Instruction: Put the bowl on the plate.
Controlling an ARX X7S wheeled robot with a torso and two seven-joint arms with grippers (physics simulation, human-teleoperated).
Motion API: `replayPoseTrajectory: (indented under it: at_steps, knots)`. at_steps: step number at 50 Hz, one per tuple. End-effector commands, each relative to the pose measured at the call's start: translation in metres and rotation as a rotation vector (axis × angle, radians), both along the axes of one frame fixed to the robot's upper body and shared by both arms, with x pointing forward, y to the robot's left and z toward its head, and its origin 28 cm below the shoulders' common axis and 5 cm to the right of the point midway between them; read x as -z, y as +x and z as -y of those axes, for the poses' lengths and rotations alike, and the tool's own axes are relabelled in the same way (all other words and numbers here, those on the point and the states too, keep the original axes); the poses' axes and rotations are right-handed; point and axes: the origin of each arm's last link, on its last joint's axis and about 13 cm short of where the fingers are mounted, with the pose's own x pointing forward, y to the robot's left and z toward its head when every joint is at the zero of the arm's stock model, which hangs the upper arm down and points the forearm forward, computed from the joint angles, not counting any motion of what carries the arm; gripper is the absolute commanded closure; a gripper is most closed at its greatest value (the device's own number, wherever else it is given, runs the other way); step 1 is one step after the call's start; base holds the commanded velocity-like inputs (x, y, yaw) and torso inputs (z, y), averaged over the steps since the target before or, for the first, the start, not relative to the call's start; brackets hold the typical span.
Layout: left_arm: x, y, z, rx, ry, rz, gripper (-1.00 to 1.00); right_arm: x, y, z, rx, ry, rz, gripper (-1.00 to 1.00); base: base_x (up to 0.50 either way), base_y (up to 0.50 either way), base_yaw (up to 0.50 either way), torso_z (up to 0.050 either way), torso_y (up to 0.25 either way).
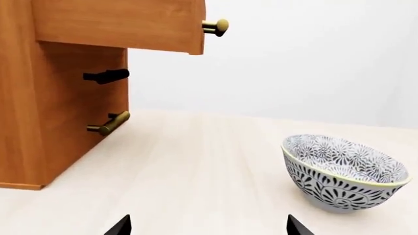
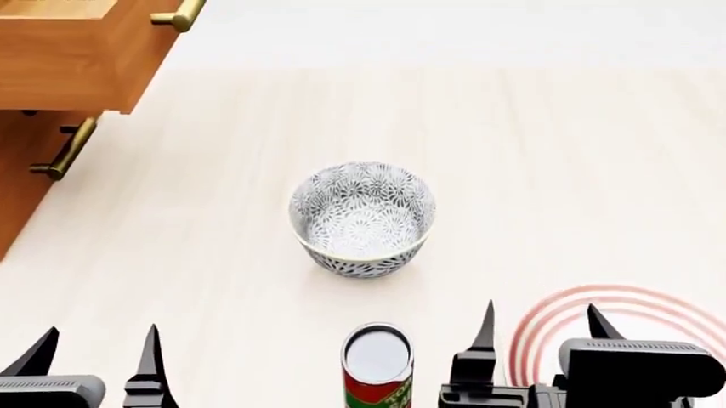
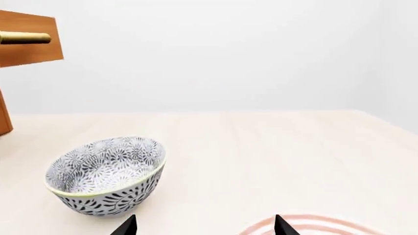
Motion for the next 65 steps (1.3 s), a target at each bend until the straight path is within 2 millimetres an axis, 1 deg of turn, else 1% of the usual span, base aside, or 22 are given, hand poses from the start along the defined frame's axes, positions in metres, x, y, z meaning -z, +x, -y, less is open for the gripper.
replayPoseTrajectory:
  at_steps: [1, 4, 53, 65]
  knots:
    - [0.0001, 0.0004, -0.0001, 0.000, 0.002, 0.000, -1.00, -0.0074, -0.0006, 0.0005, -0.021, 0.012, 0.004, -1.00, 0.15, 0.00, 0.00, 0.000, 0.000]
    - [-0.0009, 0.0008, -0.0006, 0.002, 0.003, 0.002, -1.00, -0.0133, -0.0039, 0.0019, -0.043, 0.035, -0.006, -1.00, 0.15, 0.00, 0.00, 0.000, 0.000]
    - [-0.0005, 0.0013, -0.0006, 0.002, 0.003, 0.002, -1.00, -0.0138, -0.0038, 0.0030, -0.039, 0.037, -0.015, -1.00, 0.15, 0.00, 0.00, 0.000, 0.000]
    - [-0.0007, 0.0010, -0.0002, 0.002, 0.002, 0.003, -1.00, -0.0142, -0.0038, 0.0035, -0.025, 0.026, -0.025, -1.00, 0.02, 0.00, 0.00, 0.000, 0.000]
